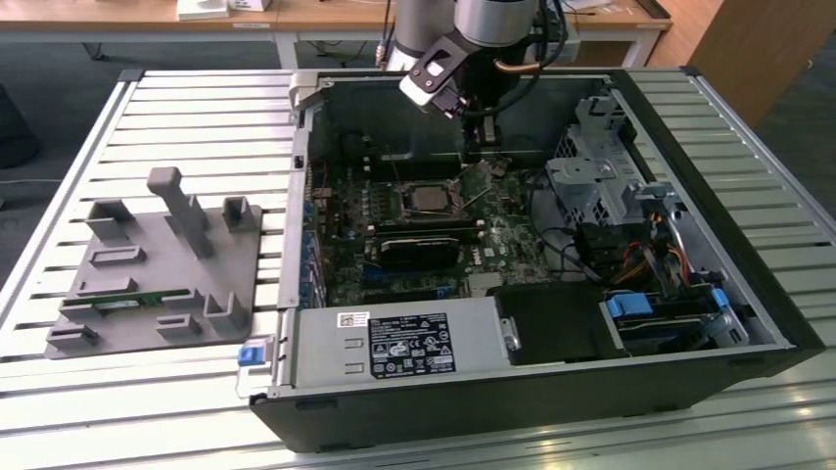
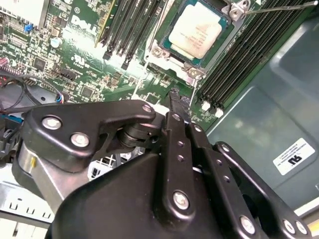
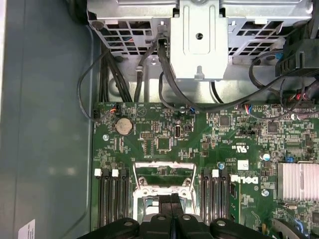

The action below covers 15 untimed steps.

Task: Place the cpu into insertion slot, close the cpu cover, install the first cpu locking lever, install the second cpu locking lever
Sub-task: 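Close the cpu cover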

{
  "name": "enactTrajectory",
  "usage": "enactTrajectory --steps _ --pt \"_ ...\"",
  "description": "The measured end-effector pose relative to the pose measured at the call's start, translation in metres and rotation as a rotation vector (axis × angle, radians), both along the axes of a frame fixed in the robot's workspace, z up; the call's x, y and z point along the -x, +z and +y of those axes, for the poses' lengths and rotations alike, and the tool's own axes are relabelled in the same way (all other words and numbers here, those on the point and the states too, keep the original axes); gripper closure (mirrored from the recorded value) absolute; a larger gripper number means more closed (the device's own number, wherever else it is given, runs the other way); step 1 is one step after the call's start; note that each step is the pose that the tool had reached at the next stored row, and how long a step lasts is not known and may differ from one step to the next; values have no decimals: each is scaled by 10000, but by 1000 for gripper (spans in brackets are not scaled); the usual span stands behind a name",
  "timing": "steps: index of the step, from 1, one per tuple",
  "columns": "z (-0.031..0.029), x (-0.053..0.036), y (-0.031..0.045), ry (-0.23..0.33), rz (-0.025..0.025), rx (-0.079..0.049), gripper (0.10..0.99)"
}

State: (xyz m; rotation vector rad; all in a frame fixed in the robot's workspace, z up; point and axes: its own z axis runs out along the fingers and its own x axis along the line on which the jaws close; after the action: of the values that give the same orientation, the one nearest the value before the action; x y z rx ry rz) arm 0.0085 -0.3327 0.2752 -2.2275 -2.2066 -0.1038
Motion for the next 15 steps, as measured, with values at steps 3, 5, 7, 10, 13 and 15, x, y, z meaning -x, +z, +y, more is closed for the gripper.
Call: enactTrajectory --steps 3,5,7,10,13,15 --pt "0 -29 -4 0 1 0 980" --pt "0 -42 -6 0 2 1 980" --pt "0 -45 -9 -1 1 0 980" --pt "0 -58 -18 0 0 -3 980" --pt "0 -78 -30 0 3 -1 980" --pt "0 -94 -35 0 4 1 980"
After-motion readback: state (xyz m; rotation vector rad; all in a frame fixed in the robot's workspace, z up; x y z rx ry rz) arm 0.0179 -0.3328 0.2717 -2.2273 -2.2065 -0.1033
